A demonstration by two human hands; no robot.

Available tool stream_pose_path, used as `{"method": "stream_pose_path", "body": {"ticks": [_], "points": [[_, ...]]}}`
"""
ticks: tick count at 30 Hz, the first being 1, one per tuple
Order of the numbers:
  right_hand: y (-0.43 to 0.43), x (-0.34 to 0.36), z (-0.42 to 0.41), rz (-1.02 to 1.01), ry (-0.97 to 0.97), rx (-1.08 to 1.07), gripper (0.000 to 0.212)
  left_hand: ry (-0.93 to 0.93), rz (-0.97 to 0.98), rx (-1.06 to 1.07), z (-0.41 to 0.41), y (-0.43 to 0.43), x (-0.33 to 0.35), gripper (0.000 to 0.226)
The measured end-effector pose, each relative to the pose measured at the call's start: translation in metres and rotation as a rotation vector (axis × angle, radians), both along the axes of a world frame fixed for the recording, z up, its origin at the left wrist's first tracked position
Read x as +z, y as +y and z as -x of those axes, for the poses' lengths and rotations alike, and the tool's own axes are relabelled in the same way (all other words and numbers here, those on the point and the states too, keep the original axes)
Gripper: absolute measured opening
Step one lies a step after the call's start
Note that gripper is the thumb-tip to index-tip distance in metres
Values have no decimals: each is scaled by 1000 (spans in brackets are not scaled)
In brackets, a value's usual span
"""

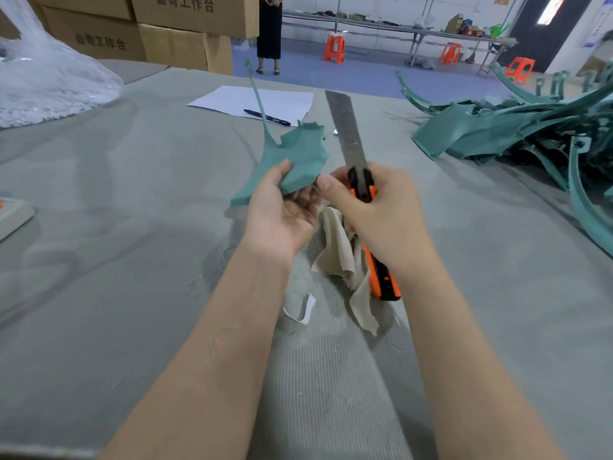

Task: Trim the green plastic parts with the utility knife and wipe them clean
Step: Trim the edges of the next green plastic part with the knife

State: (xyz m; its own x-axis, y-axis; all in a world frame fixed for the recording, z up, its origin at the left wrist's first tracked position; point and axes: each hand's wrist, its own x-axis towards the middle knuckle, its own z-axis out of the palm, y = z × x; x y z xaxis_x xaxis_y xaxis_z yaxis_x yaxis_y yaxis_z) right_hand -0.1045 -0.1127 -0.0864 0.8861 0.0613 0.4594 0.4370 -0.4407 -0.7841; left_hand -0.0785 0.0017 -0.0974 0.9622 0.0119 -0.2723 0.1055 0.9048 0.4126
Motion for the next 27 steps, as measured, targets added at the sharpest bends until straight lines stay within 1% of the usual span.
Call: {"method": "stream_pose_path", "body": {"ticks": [3,7,11,17,21,24,27], "points": [[2,0,2,1,17,27,21,-5,-26,17,-2,0,0,25],[2,1,1,7,-6,24,25,-37,-55,25,1,-3,1,15],[1,0,-1,15,-21,37,28,-52,-83,72,-1,-3,0,10],[-5,0,-4,34,-2,48,20,-80,-112,131,-2,-3,-1,15],[-14,-1,-9,-82,80,-27,16,-65,-63,146,0,1,-1,4],[-19,-2,-12,-178,142,-100,22,-56,-31,149,0,2,-1,2],[-18,-1,-10,-183,168,-105,27,-54,-29,134,1,1,-1,2]]}}
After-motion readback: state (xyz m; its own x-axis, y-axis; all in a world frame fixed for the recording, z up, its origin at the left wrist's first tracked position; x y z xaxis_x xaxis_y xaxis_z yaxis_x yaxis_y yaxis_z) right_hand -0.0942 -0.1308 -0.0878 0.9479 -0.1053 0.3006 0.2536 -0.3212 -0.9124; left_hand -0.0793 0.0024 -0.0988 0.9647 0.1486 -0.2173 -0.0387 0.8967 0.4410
